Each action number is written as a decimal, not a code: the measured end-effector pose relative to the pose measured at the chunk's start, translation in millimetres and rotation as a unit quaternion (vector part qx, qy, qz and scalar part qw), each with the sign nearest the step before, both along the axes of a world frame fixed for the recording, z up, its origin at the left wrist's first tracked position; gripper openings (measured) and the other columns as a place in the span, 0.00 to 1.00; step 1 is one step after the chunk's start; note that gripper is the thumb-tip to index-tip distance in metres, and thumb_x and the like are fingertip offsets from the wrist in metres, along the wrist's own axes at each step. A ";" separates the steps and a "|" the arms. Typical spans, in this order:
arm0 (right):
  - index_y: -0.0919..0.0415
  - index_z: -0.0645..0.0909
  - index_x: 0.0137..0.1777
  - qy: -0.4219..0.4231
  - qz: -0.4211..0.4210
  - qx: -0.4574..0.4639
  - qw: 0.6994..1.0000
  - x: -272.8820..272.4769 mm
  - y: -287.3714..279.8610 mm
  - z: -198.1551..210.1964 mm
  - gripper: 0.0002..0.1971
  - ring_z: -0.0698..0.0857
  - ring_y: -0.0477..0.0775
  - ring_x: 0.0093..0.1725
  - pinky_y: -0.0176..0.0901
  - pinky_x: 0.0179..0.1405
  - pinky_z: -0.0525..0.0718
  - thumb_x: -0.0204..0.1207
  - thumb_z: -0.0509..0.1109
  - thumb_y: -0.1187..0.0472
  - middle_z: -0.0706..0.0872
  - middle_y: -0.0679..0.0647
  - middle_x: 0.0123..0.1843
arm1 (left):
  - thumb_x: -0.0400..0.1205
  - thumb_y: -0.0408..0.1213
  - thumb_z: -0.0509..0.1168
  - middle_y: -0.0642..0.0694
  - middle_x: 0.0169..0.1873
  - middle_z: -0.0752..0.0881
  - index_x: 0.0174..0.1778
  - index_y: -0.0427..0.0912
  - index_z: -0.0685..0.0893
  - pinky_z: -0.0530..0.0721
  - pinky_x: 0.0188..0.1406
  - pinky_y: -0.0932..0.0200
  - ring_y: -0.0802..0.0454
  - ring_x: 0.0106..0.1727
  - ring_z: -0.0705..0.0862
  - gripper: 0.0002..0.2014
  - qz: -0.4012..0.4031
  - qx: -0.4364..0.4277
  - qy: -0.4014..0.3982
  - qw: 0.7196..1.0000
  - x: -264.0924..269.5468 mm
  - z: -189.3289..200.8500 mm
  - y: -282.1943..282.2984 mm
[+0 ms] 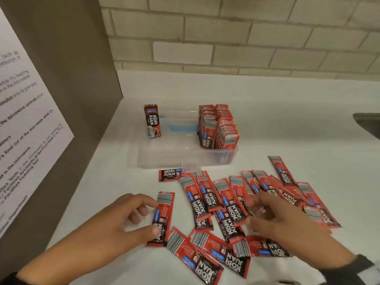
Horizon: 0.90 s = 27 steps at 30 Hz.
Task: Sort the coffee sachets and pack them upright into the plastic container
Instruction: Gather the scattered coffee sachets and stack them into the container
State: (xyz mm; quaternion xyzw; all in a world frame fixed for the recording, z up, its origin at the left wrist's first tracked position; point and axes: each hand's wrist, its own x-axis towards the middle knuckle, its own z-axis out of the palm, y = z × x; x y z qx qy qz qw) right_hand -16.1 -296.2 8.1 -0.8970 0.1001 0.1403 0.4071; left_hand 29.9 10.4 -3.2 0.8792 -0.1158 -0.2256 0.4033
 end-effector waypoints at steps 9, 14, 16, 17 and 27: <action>0.25 0.73 0.56 -0.056 0.218 -0.111 0.968 -26.7 5.7 -3.3 0.21 0.69 0.29 0.61 0.23 0.58 0.69 0.69 0.76 0.49 0.67 0.27 0.58 | 0.43 0.88 0.53 0.75 0.54 0.75 0.55 0.82 0.71 0.77 0.49 0.76 0.75 0.58 0.74 0.41 -0.020 0.034 -0.022 0.999 -6.8 2.8 14.2; 0.33 0.67 0.66 -0.028 0.280 -0.202 0.938 -10.5 28.3 -10.4 0.29 0.63 0.40 0.63 0.34 0.64 0.69 0.68 0.75 0.46 0.61 0.39 0.61 | 0.51 0.79 0.65 0.63 0.52 0.79 0.53 0.66 0.77 0.81 0.48 0.71 0.68 0.49 0.80 0.36 -0.010 0.071 0.016 0.997 -9.3 -7.8 8.1; 0.36 0.67 0.68 -0.031 0.286 -0.205 0.936 -3.2 38.2 -10.8 0.29 0.64 0.44 0.64 0.39 0.66 0.72 0.69 0.75 0.52 0.61 0.43 0.63 | 0.68 0.55 0.75 0.55 0.53 0.81 0.52 0.61 0.80 0.88 0.45 0.58 0.58 0.42 0.85 0.19 0.051 0.017 0.056 0.997 -10.0 -9.9 1.9; 0.37 0.68 0.68 -0.035 0.290 -0.203 0.934 -0.4 42.4 -10.4 0.28 0.65 0.45 0.64 0.41 0.67 0.72 0.70 0.74 0.54 0.62 0.44 0.64 | 0.72 0.48 0.75 0.52 0.52 0.81 0.52 0.60 0.82 0.89 0.45 0.52 0.52 0.41 0.86 0.14 0.072 -0.005 0.070 0.995 -10.5 -10.8 -0.4; 0.50 0.75 0.57 -0.047 0.089 -0.110 0.989 25.9 23.8 22.4 0.12 0.81 0.41 0.44 0.27 0.38 0.76 0.77 0.68 0.50 0.79 0.44 0.53 | 0.78 0.40 0.70 0.47 0.51 0.82 0.54 0.53 0.81 0.89 0.39 0.53 0.48 0.41 0.86 0.10 0.166 -0.060 0.073 0.982 -6.8 -3.7 -3.8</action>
